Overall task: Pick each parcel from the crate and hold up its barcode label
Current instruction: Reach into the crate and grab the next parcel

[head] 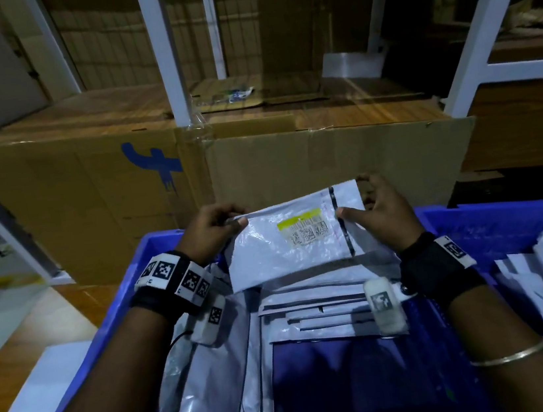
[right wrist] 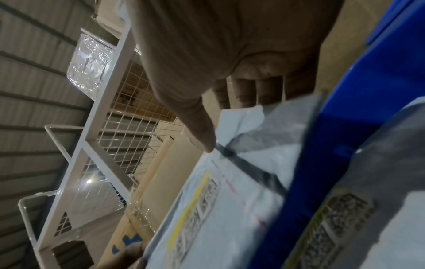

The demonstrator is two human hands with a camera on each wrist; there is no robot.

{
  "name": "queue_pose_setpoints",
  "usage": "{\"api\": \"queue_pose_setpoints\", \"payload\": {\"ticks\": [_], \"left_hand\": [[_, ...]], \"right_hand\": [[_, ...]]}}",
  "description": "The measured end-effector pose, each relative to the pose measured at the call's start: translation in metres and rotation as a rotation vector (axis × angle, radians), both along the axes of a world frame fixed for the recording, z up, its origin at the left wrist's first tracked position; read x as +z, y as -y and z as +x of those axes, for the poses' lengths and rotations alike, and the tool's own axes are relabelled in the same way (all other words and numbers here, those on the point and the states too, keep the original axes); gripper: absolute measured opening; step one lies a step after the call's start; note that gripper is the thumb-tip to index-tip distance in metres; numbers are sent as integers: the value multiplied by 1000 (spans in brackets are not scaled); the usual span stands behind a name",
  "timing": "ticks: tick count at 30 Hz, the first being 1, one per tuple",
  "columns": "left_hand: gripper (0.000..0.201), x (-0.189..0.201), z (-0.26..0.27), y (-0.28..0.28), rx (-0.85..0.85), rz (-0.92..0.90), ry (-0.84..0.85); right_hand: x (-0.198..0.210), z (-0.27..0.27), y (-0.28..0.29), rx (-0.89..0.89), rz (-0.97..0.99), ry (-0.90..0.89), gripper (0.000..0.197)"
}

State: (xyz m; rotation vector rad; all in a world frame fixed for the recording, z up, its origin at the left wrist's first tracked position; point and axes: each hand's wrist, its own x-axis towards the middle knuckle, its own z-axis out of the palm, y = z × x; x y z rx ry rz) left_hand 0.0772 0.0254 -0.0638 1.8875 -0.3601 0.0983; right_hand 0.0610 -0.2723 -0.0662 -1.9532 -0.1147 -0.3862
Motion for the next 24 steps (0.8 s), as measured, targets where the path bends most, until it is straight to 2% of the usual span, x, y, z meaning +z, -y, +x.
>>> {"api": "queue_pose_setpoints", "payload": {"ticks": [2, 5, 7, 10, 13, 17, 20, 22, 24], "left_hand": [[11, -2, 0, 2, -11, 34, -9], [4, -4, -1, 2, -50, 87, -12], [19, -4, 0, 2, -38, 129, -20], [24, -6, 3, -1, 23, 187, -64], [32, -11, 6, -2, 11, 251, -77], [37, -16, 8, -2, 35, 283, -63], [40, -18, 6, 1, 54, 324, -51], [42, -19, 5, 3, 61, 332, -43], [43, -19, 4, 6, 60, 340, -25]], "right_hand": [[-2, -1, 2, 21, -44, 21, 60], [-1, -2, 4, 63, -124, 15, 46], [-1, -1, 5, 46, -180, 5, 36], [-1, 0, 6, -11, -196, -16, 32], [-2, 0, 7, -30, -264, -28, 30], [-5, -2, 4, 18, -448, -18, 28], [-1, -2, 1, -71, -627, 38, 34], [2, -6, -6, 18, -583, 110, 33], [1, -12, -20, 230, -529, 70, 35]]}}
